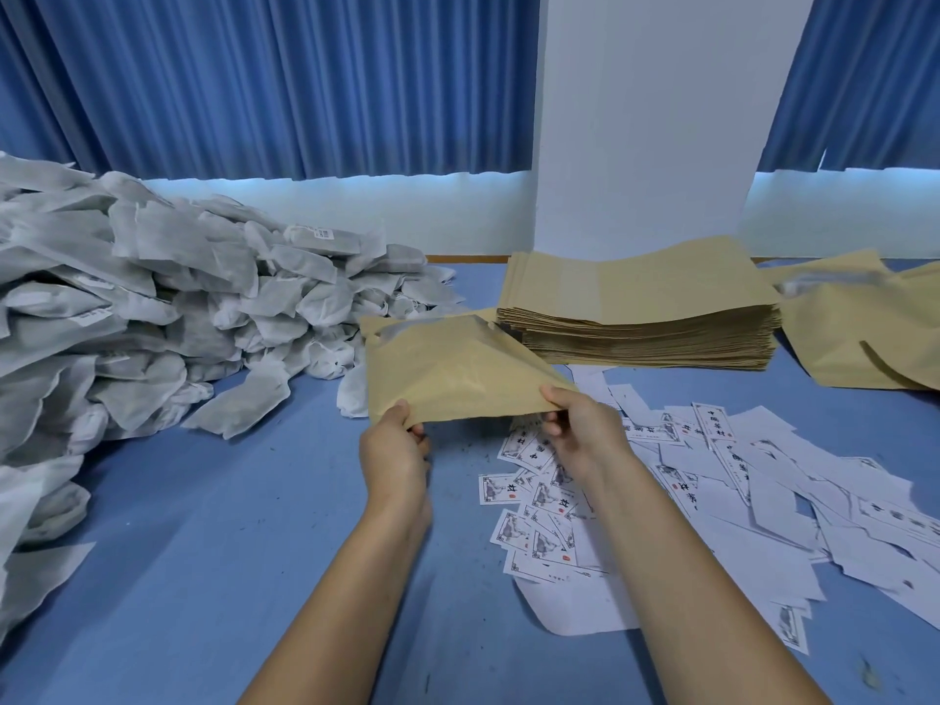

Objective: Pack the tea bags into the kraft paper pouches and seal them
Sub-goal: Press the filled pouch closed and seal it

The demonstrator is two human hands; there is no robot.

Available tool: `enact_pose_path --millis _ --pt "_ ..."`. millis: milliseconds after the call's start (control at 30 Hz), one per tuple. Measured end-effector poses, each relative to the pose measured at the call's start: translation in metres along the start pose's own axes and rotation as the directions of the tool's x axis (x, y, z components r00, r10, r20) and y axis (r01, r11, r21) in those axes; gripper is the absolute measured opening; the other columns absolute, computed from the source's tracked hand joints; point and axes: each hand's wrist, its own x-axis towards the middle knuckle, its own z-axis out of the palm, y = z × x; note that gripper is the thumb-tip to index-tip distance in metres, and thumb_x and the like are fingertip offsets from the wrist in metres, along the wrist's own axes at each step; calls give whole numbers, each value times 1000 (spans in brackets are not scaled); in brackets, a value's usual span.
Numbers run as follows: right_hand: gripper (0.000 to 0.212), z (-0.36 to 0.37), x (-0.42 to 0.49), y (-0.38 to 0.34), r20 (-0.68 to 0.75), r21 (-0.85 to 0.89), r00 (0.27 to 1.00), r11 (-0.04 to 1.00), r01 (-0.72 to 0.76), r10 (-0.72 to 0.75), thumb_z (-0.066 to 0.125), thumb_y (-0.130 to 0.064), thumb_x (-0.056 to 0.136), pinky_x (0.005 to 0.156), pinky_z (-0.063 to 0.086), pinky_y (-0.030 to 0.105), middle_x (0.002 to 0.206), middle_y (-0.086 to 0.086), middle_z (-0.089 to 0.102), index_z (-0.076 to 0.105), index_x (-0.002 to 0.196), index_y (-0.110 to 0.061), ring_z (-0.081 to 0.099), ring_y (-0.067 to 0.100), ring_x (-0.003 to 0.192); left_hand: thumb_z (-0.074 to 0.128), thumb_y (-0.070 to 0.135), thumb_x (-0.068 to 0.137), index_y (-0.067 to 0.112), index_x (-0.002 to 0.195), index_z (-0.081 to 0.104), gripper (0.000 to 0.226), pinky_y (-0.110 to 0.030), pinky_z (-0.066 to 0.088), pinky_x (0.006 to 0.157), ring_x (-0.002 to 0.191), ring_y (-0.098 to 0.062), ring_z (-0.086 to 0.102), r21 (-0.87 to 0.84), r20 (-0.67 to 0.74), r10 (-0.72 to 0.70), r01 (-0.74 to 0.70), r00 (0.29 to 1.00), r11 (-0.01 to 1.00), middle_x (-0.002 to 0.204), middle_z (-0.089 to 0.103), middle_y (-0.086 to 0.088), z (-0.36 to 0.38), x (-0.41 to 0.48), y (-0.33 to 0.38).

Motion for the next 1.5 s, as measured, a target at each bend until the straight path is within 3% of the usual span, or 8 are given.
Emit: enact_pose_path --millis 433,633,767,967,1133,1233,1367,1500 --pt "15 -2 1 -4 -117 -210 978 967 144 -171 55 -8 95 38 32 16 62 7 45 59 82 -2 38 13 49 49 23 93 19 67 37 29 -16 15 35 35 -6 22 27 38 21 -22 999 999 47 31 9 -1 4 0" --pt "6 12 -15 10 65 207 998 978 -34 21 59 -5 91 36 38 18 77 10 57 55 96 -5 49 17 55 47 20 98 18 69 40 29 -15 19 36 35 -3 26 172 232 -4 -37 973 984 42 35 12 10 4 -11" --pt "22 19 -18 16 74 40 997 999 25 -28 54 5 92 43 50 18 90 11 61 52 111 -5 59 23 64 45 17 98 17 72 45 26 -15 25 36 37 -4 33 190 231 23 -68 973 979 47 40 9 9 5 -13" --pt "32 25 -24 17 120 -41 988 994 102 -96 51 3 94 49 54 21 114 18 62 50 125 -5 66 22 65 50 16 98 9 105 61 15 -36 58 76 89 -26 67 -22 337 -22 32 941 999 98 70 -10 15 1 -6" --pt "30 30 -44 6 199 1 980 1000 23 -22 46 8 93 49 54 22 109 16 64 49 121 -4 68 28 66 39 0 99 0 95 58 19 -24 56 53 75 -20 62 -220 228 30 21 973 975 89 65 -12 28 -12 10" --pt "32 25 -50 -18 153 24 987 998 55 -58 44 13 90 46 53 21 113 18 59 50 119 -1 63 28 75 39 -2 98 -3 107 55 19 -24 55 55 78 -20 62 -235 217 51 1 975 972 93 63 -12 46 -31 13" --pt "30 14 -63 -34 171 60 985 998 -5 -5 41 15 89 43 51 21 113 21 57 49 115 3 61 32 77 37 -4 93 3 94 57 21 -27 47 58 70 -18 57 -145 114 64 -47 991 988 85 61 -10 69 -58 17" --pt "22 1 -75 -38 241 157 970 986 -61 22 37 16 90 43 49 21 92 19 60 50 101 3 60 27 63 32 -5 87 -1 115 51 34 -37 48 70 81 -27 55 -63 1 93 -93 996 994 109 61 -22 83 -79 16"
